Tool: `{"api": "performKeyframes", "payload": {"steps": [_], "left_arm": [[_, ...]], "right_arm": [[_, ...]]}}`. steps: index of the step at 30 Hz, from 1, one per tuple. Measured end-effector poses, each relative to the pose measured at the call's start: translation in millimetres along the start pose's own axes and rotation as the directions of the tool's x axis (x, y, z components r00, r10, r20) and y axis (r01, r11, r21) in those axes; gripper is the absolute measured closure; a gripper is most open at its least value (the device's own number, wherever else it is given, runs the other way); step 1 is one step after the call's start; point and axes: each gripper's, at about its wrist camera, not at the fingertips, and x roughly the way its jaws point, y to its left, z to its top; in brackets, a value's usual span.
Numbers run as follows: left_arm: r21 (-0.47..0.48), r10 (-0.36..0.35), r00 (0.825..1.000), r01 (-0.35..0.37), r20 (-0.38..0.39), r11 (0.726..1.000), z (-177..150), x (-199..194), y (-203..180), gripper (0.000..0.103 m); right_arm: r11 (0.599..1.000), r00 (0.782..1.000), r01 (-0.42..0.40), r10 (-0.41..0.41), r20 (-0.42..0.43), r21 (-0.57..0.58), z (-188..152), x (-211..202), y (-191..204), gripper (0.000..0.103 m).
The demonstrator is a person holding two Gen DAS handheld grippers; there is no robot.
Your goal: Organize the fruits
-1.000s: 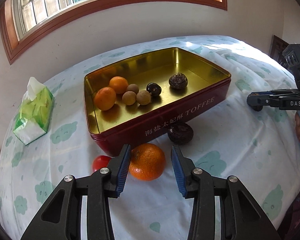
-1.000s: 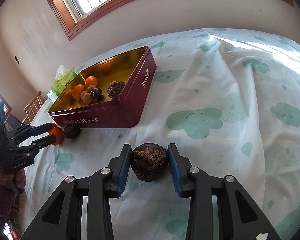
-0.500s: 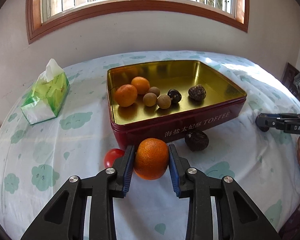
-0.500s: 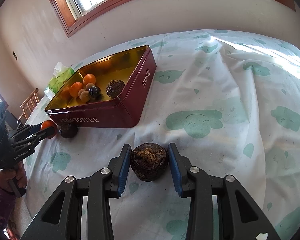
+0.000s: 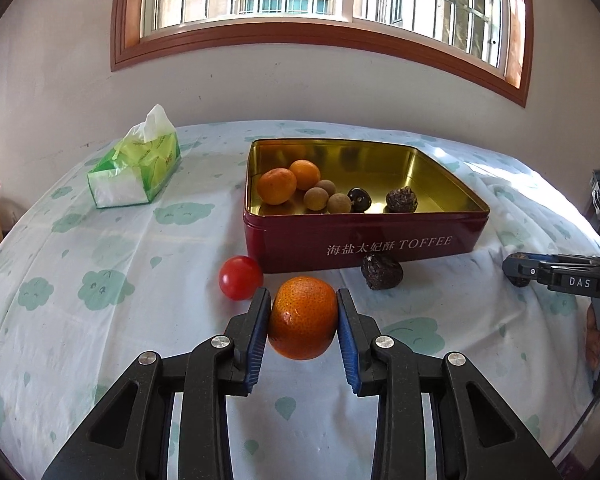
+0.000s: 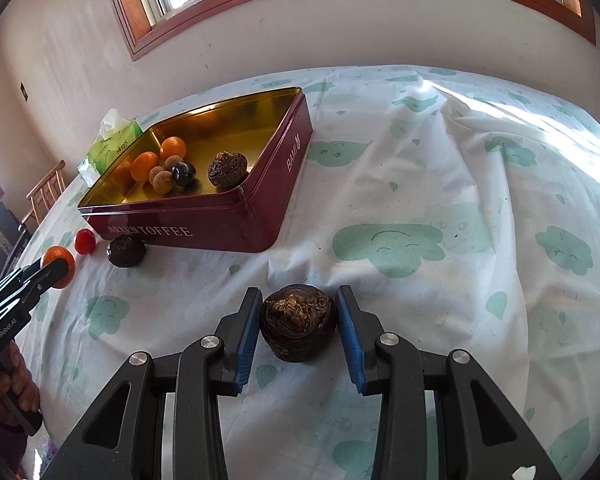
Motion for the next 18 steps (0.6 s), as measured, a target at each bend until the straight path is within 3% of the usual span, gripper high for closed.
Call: {"api": "performKeyframes", "payload": {"steps": [9,18], "left_arm": [[-0.065,0.031,1.0,-0.03,0.001,0.997,-2.3,1.1,11.1,0.069],[-0.07,0.044,0.999,-0.044,-0.006,0.997,-2.5,2.0,11.0,0.069]], "right_arm": [[0.999,0.999,0.034,-0.034,-0.005,-0.028,0.0,2.0,6.3,0.067],[0.998,0.999,0.047,-0.047,-0.007,-0.038,0.5,2.7,7.3,0.067]]}}
